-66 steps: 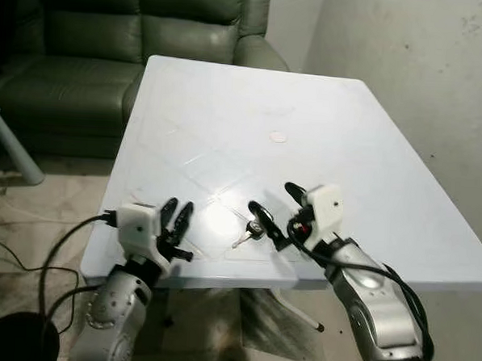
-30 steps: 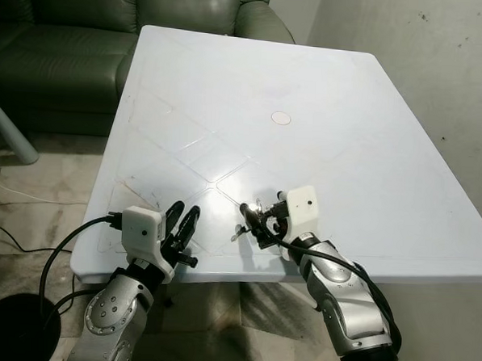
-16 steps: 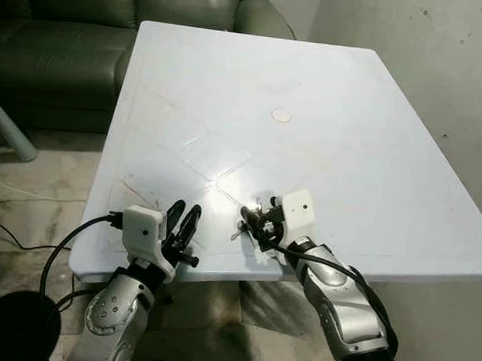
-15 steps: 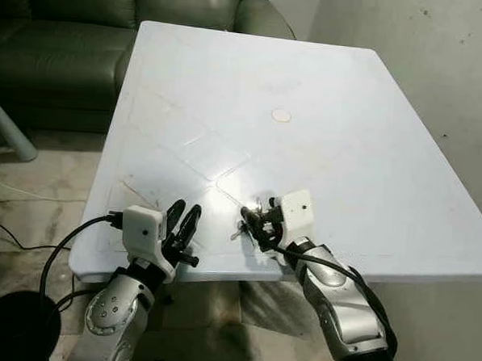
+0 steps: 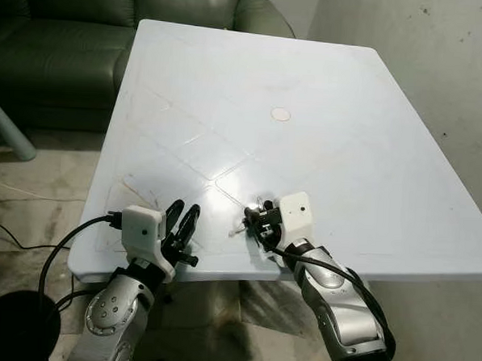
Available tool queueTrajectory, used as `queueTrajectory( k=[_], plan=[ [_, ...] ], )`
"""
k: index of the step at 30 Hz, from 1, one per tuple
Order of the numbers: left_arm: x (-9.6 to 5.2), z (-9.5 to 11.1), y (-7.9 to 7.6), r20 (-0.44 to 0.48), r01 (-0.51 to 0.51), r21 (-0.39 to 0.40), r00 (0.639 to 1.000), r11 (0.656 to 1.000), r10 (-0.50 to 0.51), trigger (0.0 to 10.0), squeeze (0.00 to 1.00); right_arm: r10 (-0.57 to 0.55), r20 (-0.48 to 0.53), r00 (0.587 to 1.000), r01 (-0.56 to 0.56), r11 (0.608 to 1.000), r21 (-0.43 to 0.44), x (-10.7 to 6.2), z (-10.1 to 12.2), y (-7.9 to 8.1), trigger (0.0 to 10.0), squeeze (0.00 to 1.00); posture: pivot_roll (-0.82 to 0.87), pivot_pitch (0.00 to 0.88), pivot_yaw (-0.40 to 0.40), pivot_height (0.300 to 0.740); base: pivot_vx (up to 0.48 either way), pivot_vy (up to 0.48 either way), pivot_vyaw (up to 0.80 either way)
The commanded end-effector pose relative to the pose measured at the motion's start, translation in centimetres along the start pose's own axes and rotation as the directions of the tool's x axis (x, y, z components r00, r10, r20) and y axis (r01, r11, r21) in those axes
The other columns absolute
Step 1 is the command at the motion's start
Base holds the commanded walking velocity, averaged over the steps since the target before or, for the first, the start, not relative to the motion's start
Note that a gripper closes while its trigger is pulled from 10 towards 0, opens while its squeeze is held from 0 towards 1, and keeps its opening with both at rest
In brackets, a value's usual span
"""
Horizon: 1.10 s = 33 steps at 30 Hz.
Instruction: Hang keys on a hook
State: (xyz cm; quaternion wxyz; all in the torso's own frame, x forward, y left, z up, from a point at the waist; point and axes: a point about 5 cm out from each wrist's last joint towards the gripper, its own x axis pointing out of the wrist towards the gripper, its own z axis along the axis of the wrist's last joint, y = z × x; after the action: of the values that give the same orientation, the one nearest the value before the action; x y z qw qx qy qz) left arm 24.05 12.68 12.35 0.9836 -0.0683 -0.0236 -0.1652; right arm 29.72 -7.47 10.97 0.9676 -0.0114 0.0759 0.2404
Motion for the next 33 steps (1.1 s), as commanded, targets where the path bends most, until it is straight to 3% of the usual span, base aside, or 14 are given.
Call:
queueTrajectory(
  k=[1,12,13,17,19,20,24,25,33],
  plan=[
    [-0.2,0.1,-0.4,-0.002,0.008,0.009,1.000,1.000,-0.008,10.0,0.00,-0.016,-0.004,1.000,0.016,1.000,0.006,-0.2,-0.1,-0.3,0.0,0.00,0.02,0.164,-0.108,0.740,0.000,0.000,0.00],
    [-0.2,0.1,-0.5,-0.002,0.009,0.009,1.000,1.000,-0.009,10.0,0.00,-0.020,-0.002,1.000,0.020,1.000,0.003,-0.3,-0.2,-0.5,0.0,0.00,0.02,0.157,-0.108,0.740,0.000,0.000,0.00],
    [-0.1,0.1,-0.5,-0.002,0.011,0.008,1.000,1.000,-0.011,10.0,0.00,-0.017,-0.002,1.000,0.017,1.000,0.000,-0.3,-0.2,-0.4,9.4,0.00,0.02,0.156,-0.107,0.740,0.000,0.000,0.00],
    [-0.1,0.1,-0.6,-0.001,0.014,0.008,1.000,1.000,-0.014,10.0,0.00,0.009,0.000,1.000,-0.009,1.000,0.003,-0.3,-0.2,-0.3,10.0,0.00,0.02,0.151,-0.107,0.740,0.000,0.000,0.00],
    [0.0,0.1,-0.6,0.000,0.014,0.009,1.000,1.000,-0.014,10.0,0.00,0.065,-0.016,0.998,-0.064,0.997,0.052,-0.2,-0.5,-0.1,10.0,0.00,0.02,0.151,-0.107,0.740,0.000,0.000,0.00],
    [0.0,0.1,-0.6,0.000,0.015,0.009,1.000,1.000,-0.015,10.0,0.00,0.053,-0.012,0.998,-0.053,0.997,0.057,-0.3,-0.5,-0.2,10.0,1.00,0.02,0.150,-0.106,0.740,0.000,0.000,0.00],
    [0.0,0.1,-0.6,0.001,0.015,0.007,1.000,1.000,-0.015,10.0,0.00,0.027,0.005,1.000,-0.027,1.000,0.016,-0.3,-0.3,-0.7,10.0,0.98,0.02,0.148,-0.105,0.740,0.000,0.000,0.00],
    [0.0,0.1,-0.6,0.001,0.016,0.007,1.000,1.000,-0.016,10.0,0.00,0.025,0.009,1.000,-0.025,1.000,0.007,-0.4,-0.2,-0.7,10.0,0.00,0.02,0.146,-0.104,0.740,0.000,0.000,0.00],
    [0.0,0.0,-0.8,0.000,0.025,0.008,1.000,1.000,-0.025,10.0,0.00,0.004,0.020,1.000,-0.004,1.000,0.013,-0.5,-0.2,-1.2,10.0,0.00,0.01,0.140,-0.102,0.740,0.000,0.000,0.00]
  ],
)
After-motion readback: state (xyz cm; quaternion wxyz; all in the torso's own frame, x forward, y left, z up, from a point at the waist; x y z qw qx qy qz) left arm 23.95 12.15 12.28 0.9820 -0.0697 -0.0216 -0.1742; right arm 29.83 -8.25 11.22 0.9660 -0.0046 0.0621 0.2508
